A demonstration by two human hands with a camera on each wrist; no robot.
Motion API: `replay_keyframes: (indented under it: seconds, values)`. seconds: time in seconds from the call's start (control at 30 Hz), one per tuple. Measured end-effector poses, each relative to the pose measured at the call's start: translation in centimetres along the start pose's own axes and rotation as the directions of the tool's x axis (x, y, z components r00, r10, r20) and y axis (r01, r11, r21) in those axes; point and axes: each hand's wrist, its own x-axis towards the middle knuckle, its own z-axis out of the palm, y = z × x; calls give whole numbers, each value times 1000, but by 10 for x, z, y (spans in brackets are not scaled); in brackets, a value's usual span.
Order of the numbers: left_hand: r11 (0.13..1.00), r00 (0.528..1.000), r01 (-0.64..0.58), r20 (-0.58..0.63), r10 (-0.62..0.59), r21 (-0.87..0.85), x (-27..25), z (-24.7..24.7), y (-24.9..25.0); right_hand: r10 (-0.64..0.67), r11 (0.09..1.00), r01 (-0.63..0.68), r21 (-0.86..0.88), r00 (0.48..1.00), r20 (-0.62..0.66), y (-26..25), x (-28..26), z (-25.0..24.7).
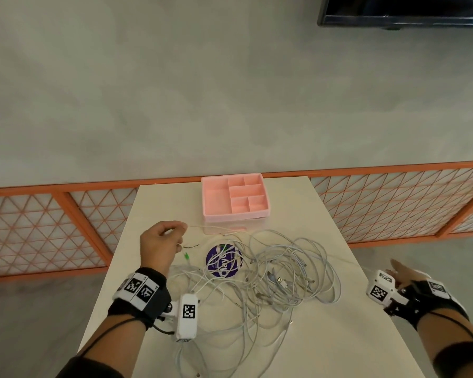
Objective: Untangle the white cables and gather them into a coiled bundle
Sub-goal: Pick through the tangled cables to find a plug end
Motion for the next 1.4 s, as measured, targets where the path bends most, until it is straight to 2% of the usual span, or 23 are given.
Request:
replay_keyframes:
  seconds: [0.07, 0.13, 0.2, 0.27, 0.3, 0.33, 0.37, 0.43, 0.47, 0.5, 0.57, 0.63, 0.67, 0.7, 0.77, 0.83, 0.9, 0.97, 1.03, 1.13, 1.2, 1.3, 1.4]
  values:
    - [999, 980, 5, 200, -15, 49, -10, 6, 1, 34, 995, -32, -90, 999, 22, 2, -7, 1]
    - [991, 940, -10, 339, -37, 134, -22, 16, -4, -14, 979, 23, -202, 999, 46, 5, -15, 10]
    - [977, 913, -54, 406, -35, 205, -35, 29, -10, -141, 952, 163, -258, 985, 99, 7, -18, 31]
    - [968, 892, -97, 451, -18, 231, -48, 43, -16, -289, 917, 332, -222, 935, 206, 8, -34, 63]
    - [966, 883, -106, 468, -19, 238, -53, 49, -18, -362, 880, 430, -203, 882, 301, 10, -50, 81]
    - [963, 877, -107, 480, -25, 245, -57, 55, -18, -427, 819, 541, -191, 797, 427, 12, -70, 99]
    - [963, 872, -106, 488, -30, 249, -61, 60, -19, -455, 740, 644, -192, 690, 563, 15, -94, 116]
    - [972, 880, -80, 473, -35, 222, -64, 68, -19, -405, 544, 812, -211, 475, 782, 25, -129, 142]
    - [980, 896, -56, 443, -34, 191, -64, 70, -18, -368, 456, 867, -204, 392, 843, 31, -141, 152]
    - [989, 916, -24, 400, -36, 144, -63, 72, -17, -345, 404, 898, -177, 329, 879, 35, -151, 162]
    - [992, 941, 126, 318, -114, -16, -61, 72, -14, -365, 400, 910, -111, 270, 891, 43, -167, 176]
    - [916, 916, 317, 329, -229, -245, -59, 70, -10, -430, 354, 932, -77, 235, 871, 46, -176, 185]
    - [877, 903, 369, 343, -260, -306, -58, 70, -10, -454, 307, 949, -67, 208, 867, 47, -179, 188]
    - [874, 897, 380, 350, -269, -304, -58, 70, -11, -462, 267, 962, -53, 176, 869, 47, -182, 191]
    - [921, 908, 328, 339, -245, -212, -61, 72, -11, -445, 215, 976, -43, 137, 885, 47, -185, 193]
    - [933, 931, 287, 294, -218, -216, -62, 72, -7, -414, 170, 982, -77, 142, 899, 47, -176, 190]
    - [879, 944, 302, 245, -222, -368, -56, 67, -1, -379, 136, 979, -152, 193, 905, 48, -156, 178]
    - [790, 950, 305, 228, -213, -532, -47, 59, 3, -359, 133, 961, -242, 274, 892, 50, -125, 157]
    - [748, 956, 291, 207, -207, -596, -40, 53, 6, -347, 138, 925, -354, 380, 857, 51, -91, 131]
    - [824, 971, 236, 144, -188, -515, -35, 48, 7, -311, 119, 830, -545, 553, 773, 52, -46, 87]
    - [886, 983, 181, 112, -147, -426, -35, 49, 5, -321, 110, 770, -629, 626, 710, 52, -23, 61]
    - [941, 990, 122, 112, -91, -315, -39, 52, -1, -372, 105, 695, -711, 691, 620, 46, -1, 27]
    - [961, 980, 114, 187, -68, -250, -47, 56, -8, -436, 86, 589, -804, 747, 501, 40, 15, 3]
